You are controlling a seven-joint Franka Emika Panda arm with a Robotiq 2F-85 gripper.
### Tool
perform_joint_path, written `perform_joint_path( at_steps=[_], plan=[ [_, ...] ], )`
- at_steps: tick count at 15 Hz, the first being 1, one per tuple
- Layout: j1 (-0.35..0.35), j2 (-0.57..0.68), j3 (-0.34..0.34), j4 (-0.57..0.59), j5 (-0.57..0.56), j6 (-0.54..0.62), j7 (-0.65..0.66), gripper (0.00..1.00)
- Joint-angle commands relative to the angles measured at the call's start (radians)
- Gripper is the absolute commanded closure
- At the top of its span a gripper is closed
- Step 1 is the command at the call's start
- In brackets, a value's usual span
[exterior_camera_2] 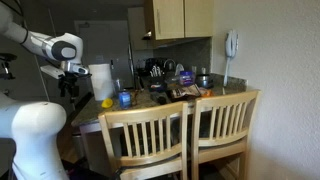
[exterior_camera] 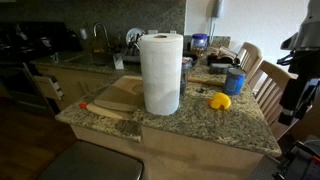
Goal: Remove the white bottle from the bowl and place it at the front of the counter
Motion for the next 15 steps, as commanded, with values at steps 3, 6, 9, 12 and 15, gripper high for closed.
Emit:
perform_joint_path(
  at_steps=[3,6,9,12,15],
  plan=[
    [-0.021,-0.002,0.017,0.003,0.010,-0.008,-0.010,0.00],
    [-0.021,-0.002,0.017,0.003,0.010,-0.008,-0.010,0.00],
    [-0.045,0.129,0.086,0.169,0.017,0.206,0.073,0.00],
    [-0.052,-0.107,0.071,0.102,-0.060,0.263,0.114,0.00],
    [-0.125,-0.172,0.054,0.129,-0.182,0.242,0.152,0.00]
  ],
)
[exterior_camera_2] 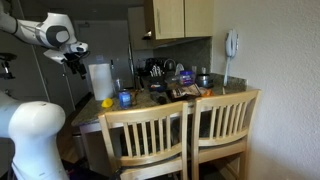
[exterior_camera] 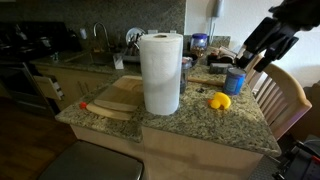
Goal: Remove the white bottle from the bowl and place it at the front of the counter
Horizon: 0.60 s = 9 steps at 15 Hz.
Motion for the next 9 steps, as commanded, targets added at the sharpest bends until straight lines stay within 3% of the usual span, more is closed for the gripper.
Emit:
perform_joint_path(
  at_steps=[1,5,6,9],
  plan=[
    [-0.108,-0.227,-0.039,-0.029,-0.119,-0.097,0.047,0.00],
    [-0.260,-0.381,-0.097,0.029,-0.227,-0.272,0.099,0.00],
    [-0.216,-0.323,-0.087,0.020,-0.183,-0.208,0.049,0.00],
    [-0.268,-0.395,-0.095,0.029,-0.192,-0.265,0.064,0.00]
  ],
)
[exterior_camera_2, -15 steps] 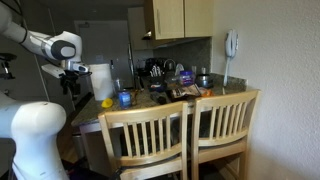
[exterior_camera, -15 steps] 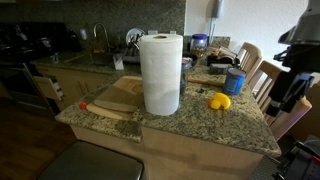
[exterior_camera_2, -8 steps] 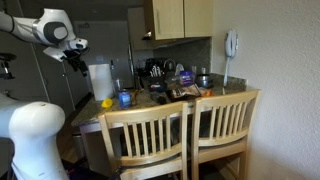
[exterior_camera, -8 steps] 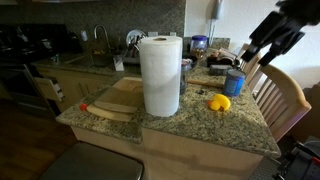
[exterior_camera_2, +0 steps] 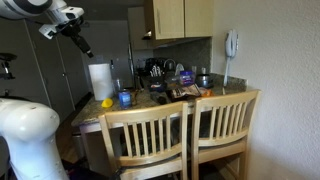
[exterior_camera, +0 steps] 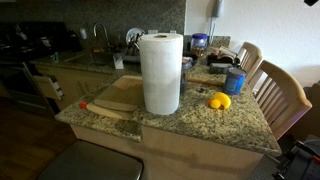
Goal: Remove the white bottle from the bowl and place it at the front of the counter
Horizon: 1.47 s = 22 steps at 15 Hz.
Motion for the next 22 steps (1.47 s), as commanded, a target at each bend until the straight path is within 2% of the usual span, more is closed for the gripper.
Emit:
perform_joint_path(
  at_steps=[1,2,5,8,11,14,16,17,18,19,22],
  plan=[
    [0.007,-0.009,0.005,-0.014,0.042,0.011,-0.040,0.00],
    [-0.002,-0.016,0.006,0.004,0.052,-0.001,-0.024,0.00],
    [-0.078,0.134,-0.004,0.132,0.115,0.036,0.089,0.00],
    [-0.159,0.282,0.006,0.236,0.100,0.148,0.196,0.00],
    [-0.246,0.455,0.042,0.331,0.033,0.278,0.332,0.00],
    [-0.308,0.629,0.099,0.375,-0.099,0.359,0.528,0.00],
    [-0.303,0.721,0.105,0.378,-0.192,0.329,0.645,0.00],
    [-0.263,0.765,0.082,0.384,-0.193,0.287,0.665,0.00],
    [-0.192,0.772,0.036,0.349,-0.133,0.282,0.609,0.00],
    [-0.202,0.735,0.030,0.339,-0.189,0.327,0.641,0.00],
    [-0.155,0.790,0.008,0.338,-0.176,0.320,0.635,0.00]
  ],
)
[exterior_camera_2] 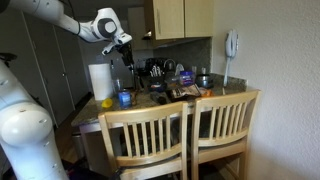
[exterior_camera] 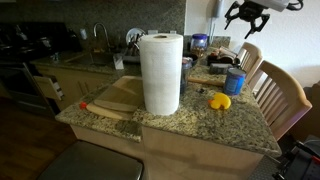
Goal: Remove the white bottle from the bowl and place it at the front of the counter
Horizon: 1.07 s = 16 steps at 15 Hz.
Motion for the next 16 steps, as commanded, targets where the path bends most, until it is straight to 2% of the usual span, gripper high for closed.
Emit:
perform_joint_path(
  at_steps=[1,3,6,7,8,9,11,13,16],
  plan=[
    [0.052,-0.024,-0.044,-0.016,-0.021,0.020,0.030,0.00],
    [0.048,0.011,-0.028,0.032,-0.059,0.063,0.127,0.00],
    [0.044,0.146,-0.015,0.192,-0.114,0.104,0.303,0.00],
    [0.050,0.201,-0.016,0.266,-0.134,0.086,0.358,0.00],
    [0.005,0.242,0.023,0.317,-0.175,0.105,0.424,0.00],
    [0.057,0.296,-0.027,0.382,-0.226,0.099,0.482,0.00],
    [0.093,0.393,-0.066,0.503,-0.288,0.068,0.553,0.00],
    [0.135,0.489,-0.115,0.620,-0.300,0.032,0.571,0.00],
    [0.164,0.608,-0.159,0.756,-0.144,-0.044,0.424,0.00]
  ],
)
